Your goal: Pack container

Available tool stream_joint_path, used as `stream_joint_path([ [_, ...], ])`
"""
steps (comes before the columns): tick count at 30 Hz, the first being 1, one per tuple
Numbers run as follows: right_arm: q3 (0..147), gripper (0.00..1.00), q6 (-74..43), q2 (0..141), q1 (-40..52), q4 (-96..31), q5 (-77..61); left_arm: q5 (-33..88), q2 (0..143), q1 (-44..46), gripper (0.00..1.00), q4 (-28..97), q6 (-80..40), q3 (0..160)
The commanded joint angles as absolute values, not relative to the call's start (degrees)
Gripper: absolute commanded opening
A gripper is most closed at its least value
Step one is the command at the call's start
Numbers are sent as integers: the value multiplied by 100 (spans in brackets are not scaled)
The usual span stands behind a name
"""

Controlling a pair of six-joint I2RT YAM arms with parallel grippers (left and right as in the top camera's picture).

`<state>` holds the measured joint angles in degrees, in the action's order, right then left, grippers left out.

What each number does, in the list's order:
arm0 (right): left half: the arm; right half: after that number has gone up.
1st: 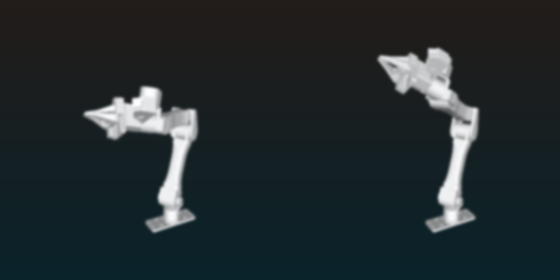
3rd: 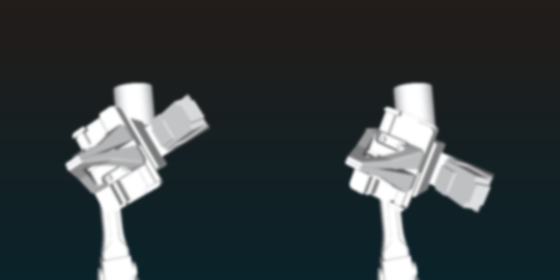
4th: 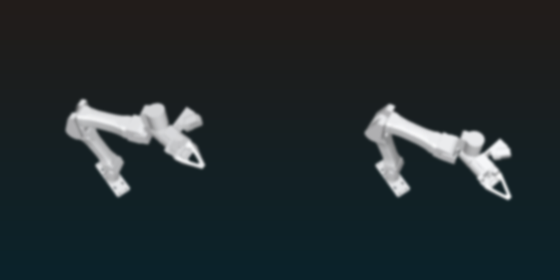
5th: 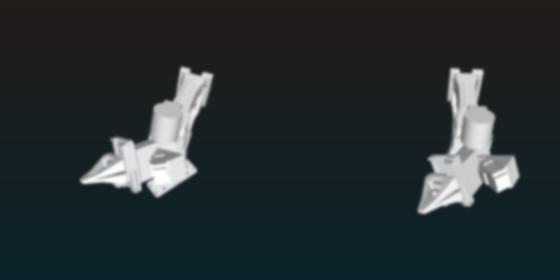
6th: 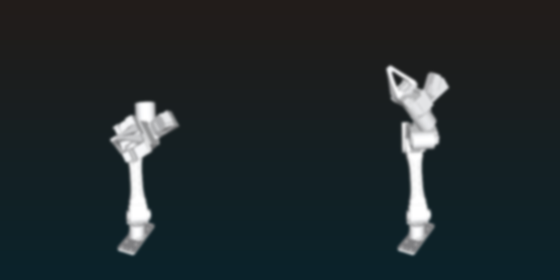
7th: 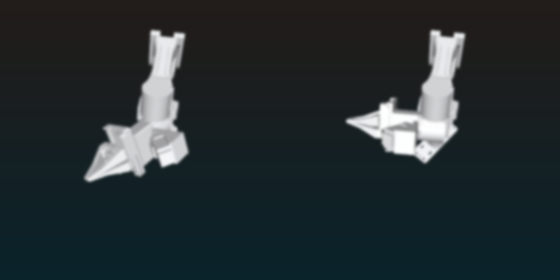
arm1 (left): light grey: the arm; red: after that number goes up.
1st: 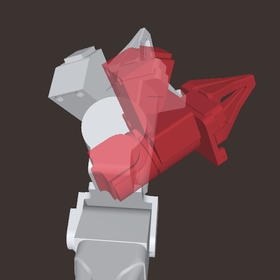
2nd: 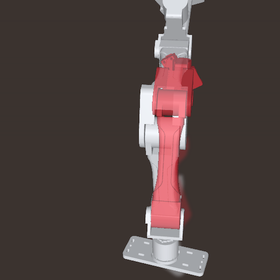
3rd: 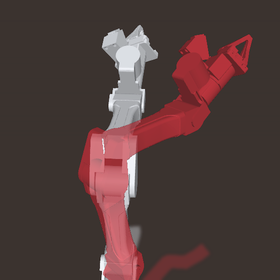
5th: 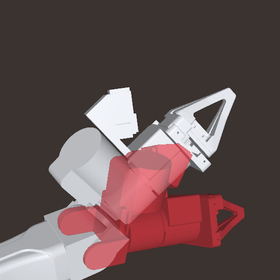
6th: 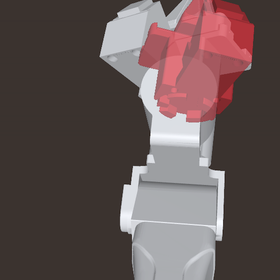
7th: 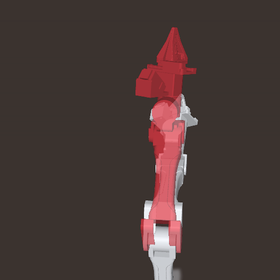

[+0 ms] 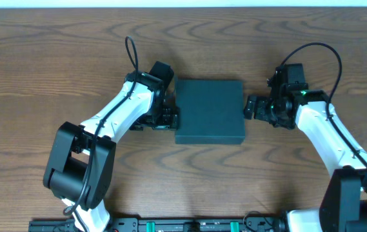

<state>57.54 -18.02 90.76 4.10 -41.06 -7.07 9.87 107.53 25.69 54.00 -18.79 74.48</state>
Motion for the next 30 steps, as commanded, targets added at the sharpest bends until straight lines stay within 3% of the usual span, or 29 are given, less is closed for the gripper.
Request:
stream_joint_path([
  [1,5752,99,-1879,9076,392,-4088,-764,987,10626,2611,95,5417,-1979,7474],
  [10,5837,99,-1833,8565,362,-4139,21,351,9961,2303,95,5507,-1968,7476],
  [18,5846,99,-1474,6611,314,-4652,-10,274,8403,1868,95,5575,-1363,7476],
  [23,5846,99,-515,5078,670,-5006,-360,272,7461,2250,95,5566,-458,7446],
  [30,5846,99,-609,3148,1398,-5218,-410,231,5961,2720,95,6005,-495,7321],
])
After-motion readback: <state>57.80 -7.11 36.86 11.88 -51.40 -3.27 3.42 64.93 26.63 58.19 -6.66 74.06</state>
